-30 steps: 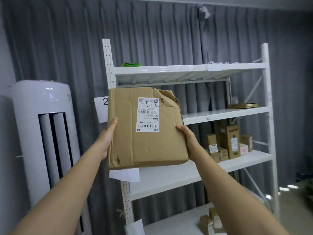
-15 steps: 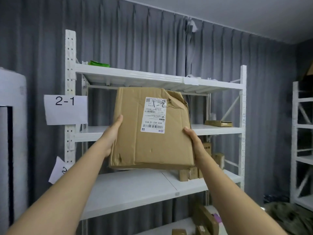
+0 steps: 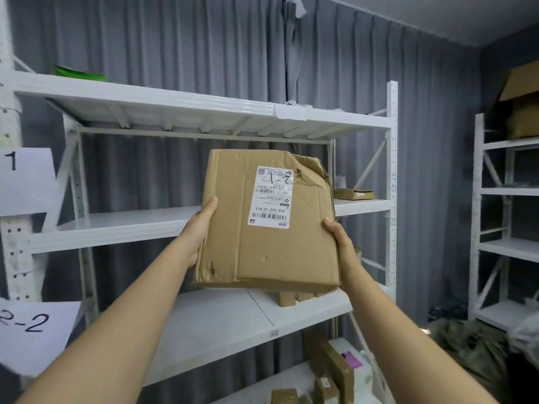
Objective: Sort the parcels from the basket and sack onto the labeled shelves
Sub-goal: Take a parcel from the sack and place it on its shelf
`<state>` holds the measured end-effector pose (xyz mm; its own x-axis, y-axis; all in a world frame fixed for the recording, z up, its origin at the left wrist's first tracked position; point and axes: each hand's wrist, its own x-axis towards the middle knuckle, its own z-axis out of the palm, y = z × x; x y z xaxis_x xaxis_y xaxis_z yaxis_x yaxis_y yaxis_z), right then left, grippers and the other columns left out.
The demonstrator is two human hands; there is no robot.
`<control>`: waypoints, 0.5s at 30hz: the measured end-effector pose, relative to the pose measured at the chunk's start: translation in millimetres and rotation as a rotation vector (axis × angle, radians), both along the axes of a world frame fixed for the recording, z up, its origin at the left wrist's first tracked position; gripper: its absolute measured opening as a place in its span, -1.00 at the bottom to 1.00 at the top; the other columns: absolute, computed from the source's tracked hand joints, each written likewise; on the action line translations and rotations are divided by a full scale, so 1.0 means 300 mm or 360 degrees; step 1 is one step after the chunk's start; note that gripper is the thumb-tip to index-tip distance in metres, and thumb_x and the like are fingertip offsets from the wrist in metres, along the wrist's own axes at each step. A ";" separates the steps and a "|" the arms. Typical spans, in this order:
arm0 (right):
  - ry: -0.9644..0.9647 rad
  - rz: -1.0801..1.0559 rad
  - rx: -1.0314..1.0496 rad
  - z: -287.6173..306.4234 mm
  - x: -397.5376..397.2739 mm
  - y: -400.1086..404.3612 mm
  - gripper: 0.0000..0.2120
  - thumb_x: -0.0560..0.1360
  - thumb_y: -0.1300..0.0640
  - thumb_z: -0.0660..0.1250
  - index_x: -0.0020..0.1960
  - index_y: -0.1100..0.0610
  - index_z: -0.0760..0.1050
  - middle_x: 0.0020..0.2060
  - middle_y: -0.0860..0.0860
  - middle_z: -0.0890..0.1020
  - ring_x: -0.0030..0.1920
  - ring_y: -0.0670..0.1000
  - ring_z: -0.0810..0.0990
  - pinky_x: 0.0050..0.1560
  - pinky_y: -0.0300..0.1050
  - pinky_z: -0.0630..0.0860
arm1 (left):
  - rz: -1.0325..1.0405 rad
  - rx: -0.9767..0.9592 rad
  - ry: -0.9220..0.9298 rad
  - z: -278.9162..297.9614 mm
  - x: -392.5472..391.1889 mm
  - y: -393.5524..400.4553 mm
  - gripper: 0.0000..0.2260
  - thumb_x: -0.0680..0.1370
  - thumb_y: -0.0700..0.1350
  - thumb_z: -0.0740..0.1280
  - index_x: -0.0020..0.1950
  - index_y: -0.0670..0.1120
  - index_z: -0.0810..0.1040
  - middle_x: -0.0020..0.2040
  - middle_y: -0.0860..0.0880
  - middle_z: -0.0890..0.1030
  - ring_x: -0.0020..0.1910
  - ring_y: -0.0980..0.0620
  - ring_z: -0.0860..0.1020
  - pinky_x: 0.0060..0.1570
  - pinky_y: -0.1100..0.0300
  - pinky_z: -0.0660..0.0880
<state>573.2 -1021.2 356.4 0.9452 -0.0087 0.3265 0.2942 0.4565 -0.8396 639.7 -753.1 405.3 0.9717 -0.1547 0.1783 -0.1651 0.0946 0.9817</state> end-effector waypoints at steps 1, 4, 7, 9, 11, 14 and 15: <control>-0.0008 -0.0006 0.0012 0.005 0.033 -0.022 -0.60 0.44 -0.09 0.32 0.16 0.15 0.53 -0.10 0.12 0.70 -0.15 0.07 0.67 -0.14 -0.07 0.59 | -0.0015 0.0001 -0.0008 0.012 0.039 -0.024 -0.43 0.46 0.39 0.24 0.30 0.04 0.51 0.12 -0.04 0.66 0.09 -0.09 0.63 -0.03 0.02 0.56; -0.0032 -0.0028 0.0004 0.047 0.138 -0.083 -0.69 0.58 -0.04 0.17 0.11 0.15 0.53 -0.19 0.10 0.72 -0.24 0.04 0.69 -0.25 -0.13 0.62 | -0.0009 0.0006 -0.0026 0.052 0.202 -0.066 -0.08 0.19 0.50 0.39 0.41 0.02 0.41 0.19 -0.05 0.63 0.11 -0.11 0.62 0.10 -0.09 0.54; -0.0067 -0.0051 -0.0020 0.114 0.265 -0.132 -0.66 0.57 -0.06 0.17 0.13 0.16 0.53 -0.13 0.12 0.71 -0.18 0.07 0.69 -0.12 -0.06 0.62 | 0.0133 -0.0061 -0.0066 0.096 0.453 -0.092 0.12 0.03 0.54 0.43 0.49 0.07 0.28 0.28 -0.05 0.55 0.14 -0.13 0.60 0.10 -0.16 0.54; -0.0119 -0.0053 -0.0021 0.153 0.352 -0.175 -0.67 0.59 -0.04 0.14 0.11 0.16 0.53 -0.17 0.11 0.72 -0.22 0.05 0.70 -0.19 -0.10 0.63 | 0.0131 -0.0070 -0.0135 0.151 0.517 -0.149 0.10 0.05 0.54 0.43 0.47 0.03 0.30 0.27 -0.07 0.56 0.12 -0.14 0.60 0.06 -0.17 0.56; -0.0192 -0.0047 -0.0015 0.182 0.435 -0.229 -0.70 0.58 -0.02 0.15 0.08 0.16 0.52 -0.22 0.09 0.72 -0.27 0.03 0.70 -0.29 -0.14 0.63 | 0.0097 -0.0070 -0.0222 0.198 0.544 -0.231 0.00 0.17 0.50 0.41 0.43 -0.05 0.32 0.24 -0.10 0.56 0.10 -0.12 0.61 0.05 -0.12 0.57; -0.0273 -0.0017 0.0026 0.207 0.534 -0.312 -0.70 0.49 -0.01 0.27 0.09 0.17 0.53 -0.18 0.10 0.72 -0.24 0.05 0.70 -0.29 -0.13 0.63 | 0.0136 -0.0064 -0.0346 0.231 0.624 -0.353 -0.31 0.45 0.35 0.30 0.38 -0.10 0.29 0.22 -0.09 0.54 0.11 -0.07 0.57 0.06 0.00 0.54; -0.0290 -0.0004 0.0034 0.210 0.570 -0.344 -0.70 0.52 -0.01 0.23 0.10 0.17 0.53 -0.18 0.10 0.72 -0.23 0.04 0.70 -0.29 -0.13 0.63 | 0.0154 -0.0053 -0.0363 0.233 0.654 -0.386 -0.34 0.48 0.32 0.27 0.39 -0.10 0.28 0.22 -0.09 0.54 0.12 -0.07 0.57 0.08 0.01 0.53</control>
